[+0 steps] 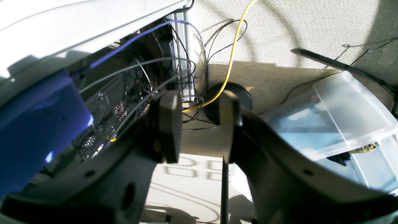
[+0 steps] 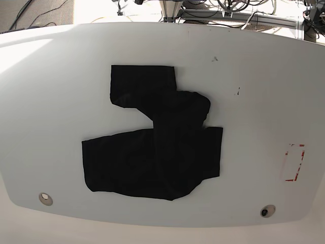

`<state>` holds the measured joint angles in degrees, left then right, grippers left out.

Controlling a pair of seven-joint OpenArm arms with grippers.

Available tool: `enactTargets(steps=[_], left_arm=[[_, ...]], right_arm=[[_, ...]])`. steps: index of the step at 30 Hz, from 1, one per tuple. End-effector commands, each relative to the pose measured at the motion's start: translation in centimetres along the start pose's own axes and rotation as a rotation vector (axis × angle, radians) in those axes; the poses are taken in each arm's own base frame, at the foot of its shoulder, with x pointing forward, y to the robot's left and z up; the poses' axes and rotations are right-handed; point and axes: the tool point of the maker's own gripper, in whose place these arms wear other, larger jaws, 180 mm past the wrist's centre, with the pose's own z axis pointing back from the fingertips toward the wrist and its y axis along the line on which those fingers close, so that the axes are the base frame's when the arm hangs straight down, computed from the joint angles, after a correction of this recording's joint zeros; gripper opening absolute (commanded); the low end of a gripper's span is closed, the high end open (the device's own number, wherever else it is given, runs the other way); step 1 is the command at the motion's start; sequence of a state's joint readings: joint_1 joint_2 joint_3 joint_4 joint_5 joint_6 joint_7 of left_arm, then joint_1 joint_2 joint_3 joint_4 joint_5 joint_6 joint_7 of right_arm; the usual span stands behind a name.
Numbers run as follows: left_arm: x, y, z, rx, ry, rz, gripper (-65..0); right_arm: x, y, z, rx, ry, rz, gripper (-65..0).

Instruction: Layout the t-shirt on the table in an organized manner, then fold the t-shirt properly

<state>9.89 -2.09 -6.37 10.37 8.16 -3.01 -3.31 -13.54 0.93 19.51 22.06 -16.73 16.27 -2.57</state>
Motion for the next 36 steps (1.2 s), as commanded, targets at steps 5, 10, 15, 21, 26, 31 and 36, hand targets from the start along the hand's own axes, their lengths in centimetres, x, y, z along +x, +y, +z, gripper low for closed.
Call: enactTargets(steps=[5, 10, 15, 21, 26, 31, 36], left_arm=[[-0.6, -0.8, 0.0, -0.010, 0.011, -0.002, -37.1], [-0.4, -0.7, 0.0, -0.008, 0.004, -0.001, -37.0], [-0.4, -0.6, 0.0, -0.007, 0.007, -0.004, -37.0], [-0.4, -0.6, 0.0, -0.009, 0.006, -0.003, -37.0], [-0.6, -0.6, 0.0, -0.008, 0.009, -0.006, -36.9], [0.1, 0.0, 0.0, -0.003, -0.006, -0.014, -37.8], [0.1, 0.0, 0.0, -0.003, -0.006, -0.012, -37.8]], right_arm=[[1.0, -0.1, 0.1, 0.007, -0.046, -0.006, -45.0], [1.1, 0.0, 0.1, 0.012, -0.062, -0.004, -44.9], [1.2, -0.1, 0.1, 0.012, -0.072, -0.007, -44.8], [1.2, -0.1, 0.1, 0.013, -0.072, -0.006, -44.8], [1.1, -0.1, 0.2, 0.015, -0.070, -0.006, -44.9], [1.9, 0.5, -0.1, 0.015, -0.075, -0.001, -45.3], [2.2, 0.6, -0.1, 0.016, -0.078, 0.000, -45.3]])
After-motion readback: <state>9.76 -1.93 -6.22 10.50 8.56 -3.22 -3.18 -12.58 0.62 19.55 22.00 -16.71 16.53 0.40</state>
